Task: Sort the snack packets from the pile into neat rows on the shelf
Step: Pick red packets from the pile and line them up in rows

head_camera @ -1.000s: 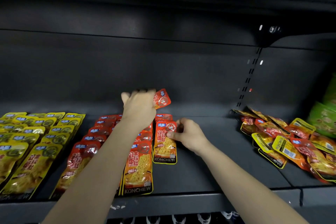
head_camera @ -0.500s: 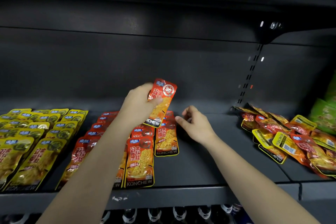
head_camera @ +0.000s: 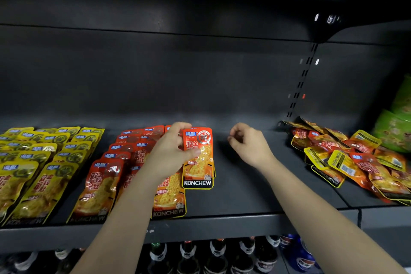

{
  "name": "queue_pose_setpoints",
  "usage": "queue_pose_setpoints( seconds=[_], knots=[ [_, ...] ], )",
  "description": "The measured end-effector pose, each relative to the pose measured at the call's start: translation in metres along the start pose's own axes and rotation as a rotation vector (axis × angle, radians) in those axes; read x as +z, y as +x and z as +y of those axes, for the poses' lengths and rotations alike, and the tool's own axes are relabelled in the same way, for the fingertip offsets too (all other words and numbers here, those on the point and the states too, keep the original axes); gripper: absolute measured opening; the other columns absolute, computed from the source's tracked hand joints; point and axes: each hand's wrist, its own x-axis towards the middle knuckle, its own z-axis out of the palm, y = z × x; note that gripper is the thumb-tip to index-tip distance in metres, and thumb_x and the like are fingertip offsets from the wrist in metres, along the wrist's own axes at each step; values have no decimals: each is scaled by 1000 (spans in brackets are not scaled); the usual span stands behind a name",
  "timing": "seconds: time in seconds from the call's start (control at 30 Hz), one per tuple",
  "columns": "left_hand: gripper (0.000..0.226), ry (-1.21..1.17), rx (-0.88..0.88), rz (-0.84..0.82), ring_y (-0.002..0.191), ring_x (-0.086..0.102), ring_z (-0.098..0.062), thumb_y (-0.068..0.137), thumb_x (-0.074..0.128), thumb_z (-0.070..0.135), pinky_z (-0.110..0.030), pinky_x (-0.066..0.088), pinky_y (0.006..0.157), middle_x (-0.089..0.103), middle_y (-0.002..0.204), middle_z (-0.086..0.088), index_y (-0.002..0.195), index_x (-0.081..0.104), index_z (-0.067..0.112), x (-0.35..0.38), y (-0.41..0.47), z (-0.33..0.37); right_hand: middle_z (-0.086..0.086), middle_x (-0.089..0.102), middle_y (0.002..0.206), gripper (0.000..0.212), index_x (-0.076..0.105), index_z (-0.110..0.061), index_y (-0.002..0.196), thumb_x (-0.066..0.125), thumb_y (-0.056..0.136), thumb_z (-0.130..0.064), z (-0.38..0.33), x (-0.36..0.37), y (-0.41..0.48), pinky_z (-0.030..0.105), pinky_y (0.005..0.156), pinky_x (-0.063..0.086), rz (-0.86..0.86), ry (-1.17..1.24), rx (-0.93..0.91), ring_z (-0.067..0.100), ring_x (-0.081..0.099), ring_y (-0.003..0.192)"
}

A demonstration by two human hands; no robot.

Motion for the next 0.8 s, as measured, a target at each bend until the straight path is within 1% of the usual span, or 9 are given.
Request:
queue_pose_setpoints(
  seconds=[0.13, 0.2, 0.3, 0.37, 0.43, 0.5, 0.57, 0.63, 0.8],
  knots=[
    [52, 89, 25, 4, 81, 70, -8, 80, 76, 16, -36, 55, 84, 73, 91, 9, 122, 50, 33, 8, -1, -2, -5, 64, 75, 10, 54, -24, 84, 61, 87, -17, -1, 1, -2, 30, 71, 47, 35, 20, -11, 18, 59, 74],
    [52, 143, 35, 17, 80, 69, -7, 80, 76, 16, -35, 55, 83, 72, 90, 9, 122, 51, 33, 10, -2, -3, -6, 63, 76, 9, 54, -24, 86, 60, 87, -17, 0, 1, -3, 29, 71, 46, 41, 24, -14, 16, 58, 76],
    [55, 182, 50, 35, 86, 68, -13, 76, 79, 16, -43, 54, 88, 69, 86, 11, 122, 51, 30, 14, -4, -6, -7, 62, 76, 9, 55, -23, 87, 61, 88, -17, 2, 3, -4, 29, 71, 47, 45, 16, -25, 15, 58, 77],
    [56, 312, 60, 75, 97, 64, -19, 75, 80, 24, -49, 45, 98, 63, 85, 17, 122, 50, 33, 16, -4, -7, -9, 61, 75, 10, 54, -24, 86, 61, 87, -17, 3, 4, -3, 29, 71, 47, 47, 10, -29, 15, 57, 77],
    [57, 485, 64, 138, 109, 58, -18, 75, 79, 35, -48, 31, 107, 63, 97, 17, 123, 49, 36, 16, -4, -5, -9, 61, 74, 11, 53, -25, 86, 61, 87, -18, 4, 5, -3, 29, 72, 47, 45, 7, -24, 15, 57, 77],
    [60, 623, 70, 176, 119, 50, -17, 74, 78, 43, -42, 27, 101, 61, 117, 12, 126, 49, 35, 16, -1, -3, -8, 62, 76, 11, 53, -26, 86, 61, 87, -18, 5, 5, -3, 30, 72, 48, 36, 1, -24, 16, 58, 78],
    [63, 727, 77, 188, 124, 43, -18, 72, 77, 46, -39, 27, 96, 55, 127, 10, 128, 49, 34, 17, 2, -3, -6, 63, 77, 11, 53, -26, 85, 61, 87, -18, 6, 6, -3, 30, 72, 48, 23, -4, -30, 17, 59, 78],
    [61, 786, 81, 194, 124, 41, -18, 72, 77, 47, -38, 26, 95, 52, 128, 9, 125, 50, 33, 19, 4, -4, -6, 63, 78, 12, 53, -26, 85, 61, 86, -18, 6, 8, -3, 30, 72, 48, 13, -12, -36, 17, 58, 78],
    [58, 827, 102, 208, 122, 40, -17, 71, 77, 48, -37, 26, 92, 51, 127, 9, 121, 52, 34, 21, 6, -7, -6, 64, 79, 11, 53, -26, 86, 61, 86, -19, 9, 10, -3, 32, 73, 51, 0, -23, -40, 17, 60, 79]
  ],
)
